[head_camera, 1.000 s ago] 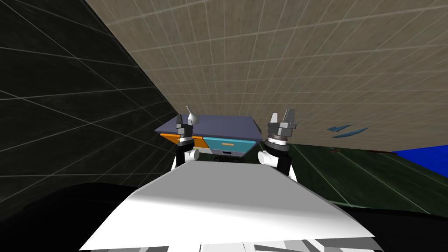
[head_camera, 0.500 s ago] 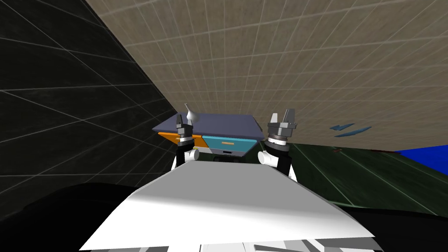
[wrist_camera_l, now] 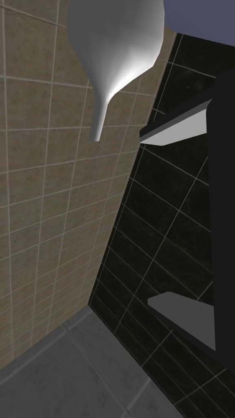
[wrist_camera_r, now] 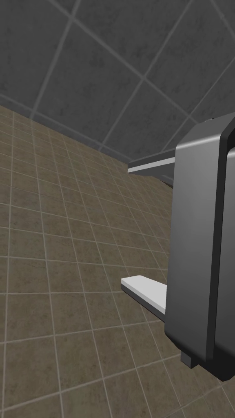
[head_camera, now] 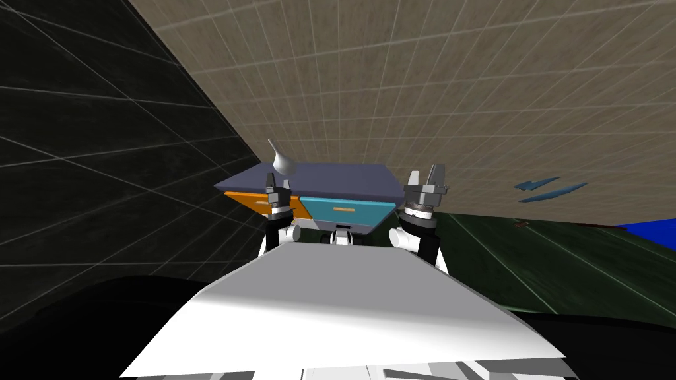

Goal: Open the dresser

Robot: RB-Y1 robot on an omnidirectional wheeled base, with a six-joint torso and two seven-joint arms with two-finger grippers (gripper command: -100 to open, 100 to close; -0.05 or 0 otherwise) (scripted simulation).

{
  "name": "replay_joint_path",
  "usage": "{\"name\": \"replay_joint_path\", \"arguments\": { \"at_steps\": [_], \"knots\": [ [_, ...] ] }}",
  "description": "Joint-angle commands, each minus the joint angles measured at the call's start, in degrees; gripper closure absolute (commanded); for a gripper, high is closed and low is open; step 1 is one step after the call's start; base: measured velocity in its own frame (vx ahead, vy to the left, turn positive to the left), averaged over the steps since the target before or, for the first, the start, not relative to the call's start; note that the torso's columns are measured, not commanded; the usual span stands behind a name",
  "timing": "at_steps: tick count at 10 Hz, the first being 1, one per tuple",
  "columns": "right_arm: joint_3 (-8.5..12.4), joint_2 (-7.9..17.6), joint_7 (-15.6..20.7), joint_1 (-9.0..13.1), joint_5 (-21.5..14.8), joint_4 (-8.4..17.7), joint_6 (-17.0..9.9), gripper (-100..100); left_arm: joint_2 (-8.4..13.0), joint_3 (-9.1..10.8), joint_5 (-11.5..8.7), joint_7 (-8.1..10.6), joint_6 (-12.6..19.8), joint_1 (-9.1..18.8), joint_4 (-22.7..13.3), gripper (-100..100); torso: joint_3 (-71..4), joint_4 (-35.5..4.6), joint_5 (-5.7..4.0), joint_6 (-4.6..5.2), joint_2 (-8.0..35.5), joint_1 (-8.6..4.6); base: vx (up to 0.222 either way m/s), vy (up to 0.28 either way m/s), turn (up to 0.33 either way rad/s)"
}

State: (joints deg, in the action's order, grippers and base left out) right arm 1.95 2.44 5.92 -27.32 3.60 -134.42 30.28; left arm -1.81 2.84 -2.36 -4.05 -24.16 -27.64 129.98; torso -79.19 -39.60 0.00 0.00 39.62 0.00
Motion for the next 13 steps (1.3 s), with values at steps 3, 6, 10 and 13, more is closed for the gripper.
{"name": "replay_joint_path", "arguments": {
  "at_steps": [3,6,10,13],
  "knots": [
    [0.0,0.0,0.0,0.0,0.0,0.0,0.0,0,6.2,0.2,0.9,0.51,0.0,1.7,-3.3,-100,-5.3,-2.6,0.0,0.0,2.6,-0.02,-0.021,-0.018,0.001],
    [0.0,0.0,0.0,0.0,0.0,0.0,0.0,0,9.1,0.46,2.0,1.15,0.0,3.9,-7.2,-100,-5.4,-2.7,-0.01,0.0,2.7,-0.04,-0.038,-0.036,0.001],
    [0.0,0.0,0.0,0.0,0.0,0.0,0.0,0,11.4,0.92,4.0,2.26,0.0,7.6,-14.0,-100,-5.4,-2.7,0.0,0.0,2.7,0.0,-0.041,-0.044,0.002],
    [0.0,0.0,0.0,0.0,0.0,0.0,0.0,0,12.3,1.31,5.7,3.23,-0.1,10.8,-19.6,-100,-5.4,-2.7,0.0,0.0,2.7,-0.01,-0.059,-0.051,0.002]
  ]
}}
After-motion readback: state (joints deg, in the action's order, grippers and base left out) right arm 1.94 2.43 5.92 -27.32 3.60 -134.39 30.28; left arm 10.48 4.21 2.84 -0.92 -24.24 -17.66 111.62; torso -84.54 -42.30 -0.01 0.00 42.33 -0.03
